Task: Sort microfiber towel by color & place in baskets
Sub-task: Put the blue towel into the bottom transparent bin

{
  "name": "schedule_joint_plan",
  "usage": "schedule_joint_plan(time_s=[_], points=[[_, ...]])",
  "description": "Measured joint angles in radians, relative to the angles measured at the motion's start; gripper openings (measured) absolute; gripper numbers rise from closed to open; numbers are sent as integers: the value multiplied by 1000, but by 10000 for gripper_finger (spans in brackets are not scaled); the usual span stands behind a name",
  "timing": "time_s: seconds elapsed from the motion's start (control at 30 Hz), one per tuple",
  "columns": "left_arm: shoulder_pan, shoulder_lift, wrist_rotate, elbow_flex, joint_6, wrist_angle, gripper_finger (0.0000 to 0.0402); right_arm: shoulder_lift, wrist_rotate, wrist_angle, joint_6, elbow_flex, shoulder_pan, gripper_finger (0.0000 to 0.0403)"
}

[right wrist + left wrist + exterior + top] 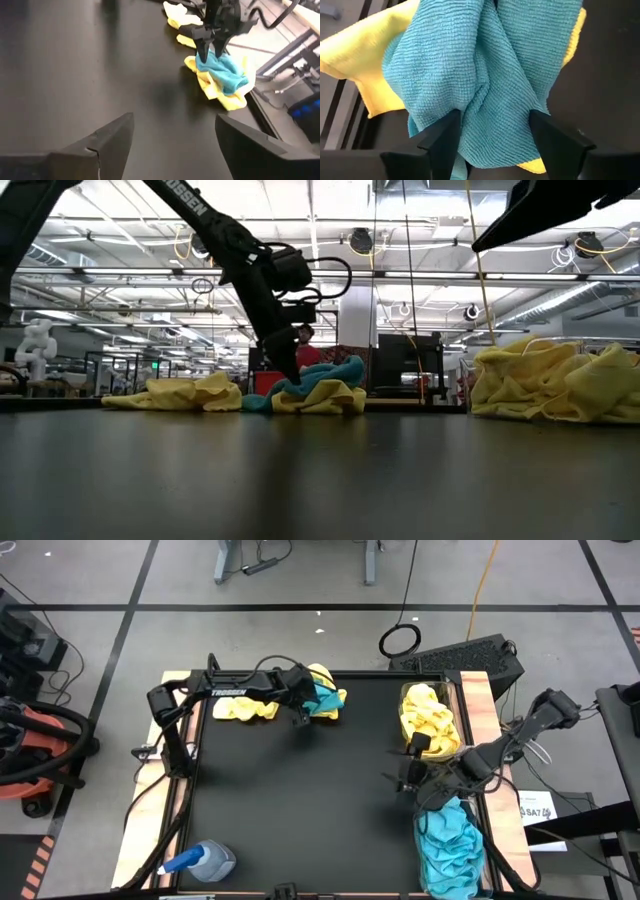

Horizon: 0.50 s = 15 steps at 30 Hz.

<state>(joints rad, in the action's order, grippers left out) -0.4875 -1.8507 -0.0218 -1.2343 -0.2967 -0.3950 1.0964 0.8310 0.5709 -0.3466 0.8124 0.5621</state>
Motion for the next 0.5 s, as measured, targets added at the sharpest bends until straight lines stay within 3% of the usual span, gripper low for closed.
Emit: schedule_joint_plan(time_s=[0.17,0.5], points=[[1,-1,0,0,1,15,193,63,0,-30,-32,0,0,266],[5,-1,0,0,3,-1,12,117,1,-113,-57,0,3,232]])
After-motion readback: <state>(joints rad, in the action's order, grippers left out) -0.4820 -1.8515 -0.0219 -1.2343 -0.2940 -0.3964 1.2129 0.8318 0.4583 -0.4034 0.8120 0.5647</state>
